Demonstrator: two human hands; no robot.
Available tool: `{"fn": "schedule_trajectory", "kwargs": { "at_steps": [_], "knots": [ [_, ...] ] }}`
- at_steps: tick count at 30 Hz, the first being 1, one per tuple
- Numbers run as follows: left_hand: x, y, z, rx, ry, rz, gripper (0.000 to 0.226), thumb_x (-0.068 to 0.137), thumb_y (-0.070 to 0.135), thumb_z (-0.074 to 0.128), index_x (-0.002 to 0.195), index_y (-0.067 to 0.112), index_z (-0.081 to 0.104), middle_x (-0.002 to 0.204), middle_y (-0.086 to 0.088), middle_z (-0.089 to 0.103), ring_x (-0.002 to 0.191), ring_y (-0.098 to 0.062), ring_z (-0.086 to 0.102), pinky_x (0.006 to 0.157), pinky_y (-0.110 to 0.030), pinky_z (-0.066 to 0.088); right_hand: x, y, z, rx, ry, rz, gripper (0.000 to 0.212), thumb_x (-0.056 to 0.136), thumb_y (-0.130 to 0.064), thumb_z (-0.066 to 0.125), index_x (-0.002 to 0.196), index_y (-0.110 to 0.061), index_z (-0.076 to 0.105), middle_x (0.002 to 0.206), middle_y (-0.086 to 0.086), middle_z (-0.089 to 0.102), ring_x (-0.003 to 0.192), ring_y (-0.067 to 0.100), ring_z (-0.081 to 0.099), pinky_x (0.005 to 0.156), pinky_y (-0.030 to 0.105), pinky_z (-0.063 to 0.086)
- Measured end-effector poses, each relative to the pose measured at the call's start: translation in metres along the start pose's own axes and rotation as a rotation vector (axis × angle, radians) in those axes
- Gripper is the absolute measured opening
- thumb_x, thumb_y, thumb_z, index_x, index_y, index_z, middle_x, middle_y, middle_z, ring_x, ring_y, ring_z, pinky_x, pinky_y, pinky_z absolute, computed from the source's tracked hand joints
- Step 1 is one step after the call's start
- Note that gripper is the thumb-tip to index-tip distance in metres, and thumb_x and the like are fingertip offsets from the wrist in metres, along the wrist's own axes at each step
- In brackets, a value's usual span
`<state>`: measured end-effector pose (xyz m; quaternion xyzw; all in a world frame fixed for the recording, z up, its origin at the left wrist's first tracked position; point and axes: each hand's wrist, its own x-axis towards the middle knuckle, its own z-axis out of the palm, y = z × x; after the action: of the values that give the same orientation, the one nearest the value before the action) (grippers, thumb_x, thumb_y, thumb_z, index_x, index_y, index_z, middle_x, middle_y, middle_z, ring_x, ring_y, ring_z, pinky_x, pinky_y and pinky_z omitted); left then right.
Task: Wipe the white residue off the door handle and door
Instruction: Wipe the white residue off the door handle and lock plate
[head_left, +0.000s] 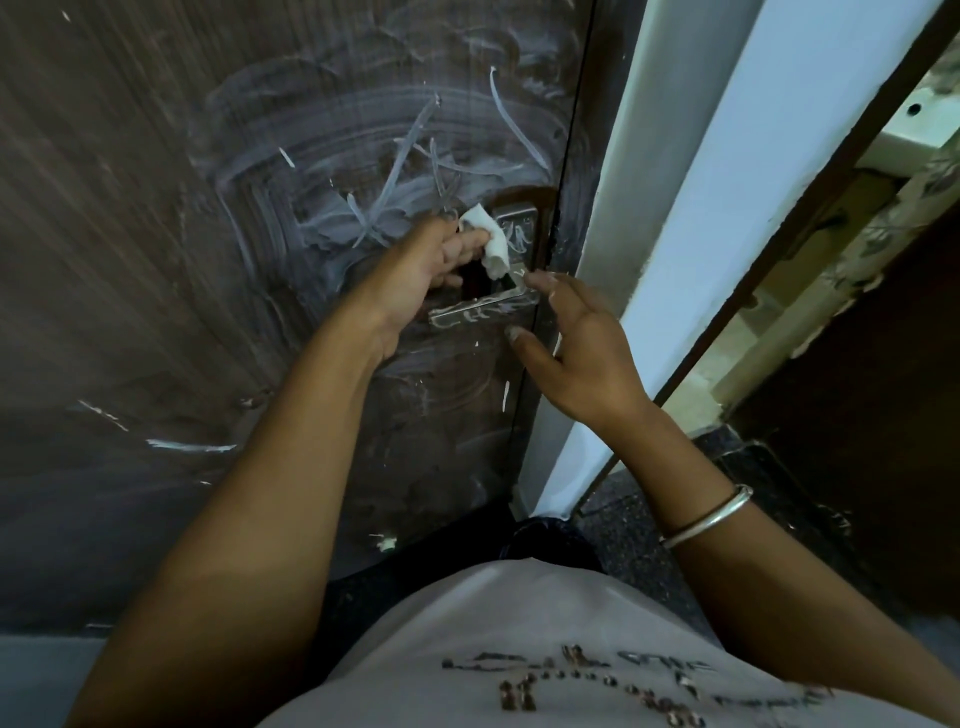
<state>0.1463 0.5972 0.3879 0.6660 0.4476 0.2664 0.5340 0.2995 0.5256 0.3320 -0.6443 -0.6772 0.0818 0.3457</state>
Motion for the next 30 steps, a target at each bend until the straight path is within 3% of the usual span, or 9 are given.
{"fn": "schedule_trajectory", "kwargs": {
  "at_steps": [2,5,9,10,15,19,21,26,30],
  "knots": [
    [-0.002,0.002,0.001,0.004,-0.001,-0.017,0.053,0.099,0.034,0.010,0.132,0.016,0.047,0.137,0.001,0.051,0.102,-0.003,0.051,0.068,-0.004,0.041,0.000,-0.002,0.001,-0.001,-0.010,0.002,0.051,0.088,-0.025,0.062,0.135,-0.011,0.045,0.135,0.011,0.050,0.125,0.027,0.043,0.101,0.031,0.036],
    [0.000,0.014,-0.001,0.056,0.028,-0.039,0.054,0.097,0.042,0.011,0.129,0.024,0.051,0.134,0.006,0.053,0.099,-0.007,0.050,0.079,-0.028,0.036,0.001,-0.004,0.001,0.001,-0.023,-0.008,0.053,0.088,-0.024,0.062,0.136,-0.011,0.044,0.135,0.012,0.049,0.126,0.027,0.042,0.101,0.029,0.036],
    [-0.003,0.033,-0.001,0.091,0.057,0.055,0.049,0.097,0.037,0.014,0.130,0.025,0.049,0.132,0.012,0.053,0.083,0.013,0.048,0.061,-0.006,0.038,0.003,-0.005,-0.001,0.006,-0.008,-0.019,0.053,0.088,-0.022,0.063,0.136,-0.010,0.044,0.135,0.011,0.049,0.127,0.026,0.041,0.098,0.024,0.032],
    [-0.004,0.035,-0.001,0.102,0.057,0.058,0.048,0.097,0.036,0.015,0.129,0.025,0.049,0.129,0.014,0.054,0.082,0.015,0.047,0.060,-0.007,0.038,0.004,-0.006,-0.001,0.009,-0.001,-0.023,0.053,0.088,-0.022,0.063,0.136,-0.010,0.044,0.135,0.012,0.049,0.127,0.026,0.041,0.098,0.024,0.032],
    [-0.005,0.026,0.009,0.049,0.118,0.053,0.024,0.095,0.035,0.032,0.090,0.035,0.055,0.087,0.024,0.053,0.080,0.009,0.051,0.062,-0.018,0.030,0.005,-0.005,0.000,0.010,0.014,-0.038,0.053,0.088,-0.020,0.063,0.136,-0.009,0.044,0.134,0.013,0.050,0.126,0.026,0.042,0.097,0.022,0.032],
    [-0.005,0.021,0.009,0.013,0.126,0.056,0.029,0.095,0.033,0.032,0.110,0.027,0.056,0.096,0.022,0.054,0.084,0.011,0.051,0.055,-0.005,0.037,0.008,-0.003,0.002,0.017,0.032,-0.044,0.051,0.087,-0.020,0.064,0.134,-0.008,0.047,0.130,0.013,0.053,0.123,0.026,0.044,0.094,0.022,0.034],
    [-0.005,0.023,0.008,0.022,0.123,0.087,0.030,0.095,0.033,0.030,0.107,0.026,0.057,0.094,0.021,0.056,0.075,0.017,0.053,0.052,-0.001,0.036,0.015,-0.005,0.001,0.014,0.080,-0.039,0.048,0.087,-0.019,0.064,0.131,-0.007,0.049,0.127,0.014,0.056,0.119,0.028,0.048,0.091,0.026,0.038],
    [-0.006,0.019,0.005,-0.047,0.100,0.108,0.036,0.095,0.040,0.030,0.084,0.039,0.063,0.086,0.025,0.066,0.077,0.015,0.058,0.067,-0.018,0.038,0.047,-0.019,0.003,-0.014,0.244,-0.074,0.045,0.082,-0.016,0.067,0.124,-0.008,0.054,0.115,0.015,0.060,0.104,0.030,0.056,0.082,0.029,0.043],
    [-0.008,0.014,0.006,-0.107,0.103,0.155,0.033,0.094,0.046,0.033,0.096,0.038,0.065,0.089,0.022,0.069,0.084,0.009,0.061,0.064,-0.012,0.046,0.063,-0.028,0.012,-0.012,0.333,-0.096,0.037,0.079,-0.007,0.067,0.115,-0.002,0.061,0.109,0.021,0.060,0.095,0.034,0.059,0.076,0.038,0.052]
  ]
}}
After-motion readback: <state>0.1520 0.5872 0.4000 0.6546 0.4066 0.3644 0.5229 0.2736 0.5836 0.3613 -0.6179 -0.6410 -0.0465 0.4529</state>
